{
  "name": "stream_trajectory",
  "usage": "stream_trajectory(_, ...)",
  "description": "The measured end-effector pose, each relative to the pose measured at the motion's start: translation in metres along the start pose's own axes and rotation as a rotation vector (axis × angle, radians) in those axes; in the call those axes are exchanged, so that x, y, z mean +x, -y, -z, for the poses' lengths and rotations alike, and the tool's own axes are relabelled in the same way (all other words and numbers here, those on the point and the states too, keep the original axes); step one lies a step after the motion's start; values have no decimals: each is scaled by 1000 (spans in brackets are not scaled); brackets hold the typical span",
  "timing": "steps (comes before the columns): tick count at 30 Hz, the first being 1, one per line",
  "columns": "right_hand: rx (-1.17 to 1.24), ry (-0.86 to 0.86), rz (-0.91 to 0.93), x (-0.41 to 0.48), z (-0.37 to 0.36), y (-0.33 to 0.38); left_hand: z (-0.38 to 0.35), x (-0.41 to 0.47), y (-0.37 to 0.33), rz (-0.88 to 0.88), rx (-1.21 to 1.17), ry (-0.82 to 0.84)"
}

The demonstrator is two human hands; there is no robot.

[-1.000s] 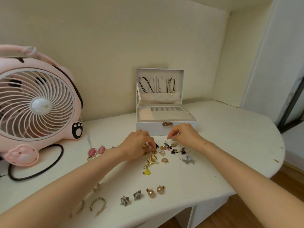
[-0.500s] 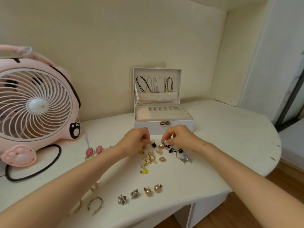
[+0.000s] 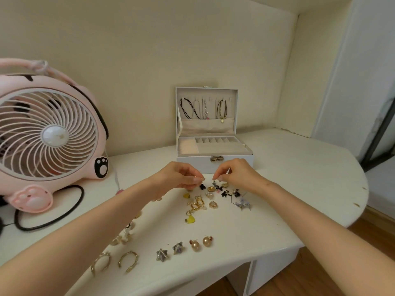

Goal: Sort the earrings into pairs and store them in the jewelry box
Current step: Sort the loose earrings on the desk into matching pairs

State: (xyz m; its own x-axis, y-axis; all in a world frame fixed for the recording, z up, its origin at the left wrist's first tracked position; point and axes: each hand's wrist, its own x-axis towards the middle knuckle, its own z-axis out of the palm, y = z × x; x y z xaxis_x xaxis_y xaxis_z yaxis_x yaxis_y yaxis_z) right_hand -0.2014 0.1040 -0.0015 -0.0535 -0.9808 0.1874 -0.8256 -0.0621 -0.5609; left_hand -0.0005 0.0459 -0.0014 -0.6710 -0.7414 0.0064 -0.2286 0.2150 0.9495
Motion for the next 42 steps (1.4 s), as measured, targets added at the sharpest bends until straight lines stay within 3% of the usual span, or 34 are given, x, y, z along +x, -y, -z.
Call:
stream_trajectory(7, -3, -34, -15, -2, 6, -1, -3, -1, -5, -58, 194, -156)
stream_trajectory(22, -135, -48, -125, -5, 12, -24, 4, -9, -1, -63, 374, -141)
stream_trajectory(26, -155, 18, -102, -4, 6, -21, 2, -7, -1, -68, 436, -147)
stream_trajectory(33, -68, 47, 30, -6, -5, 4, -7, 4, 9, -8, 782, -134)
stream_trajectory(42, -149, 143, 89, -13, -12, 13, -16, 16, 16, -67, 822, -155)
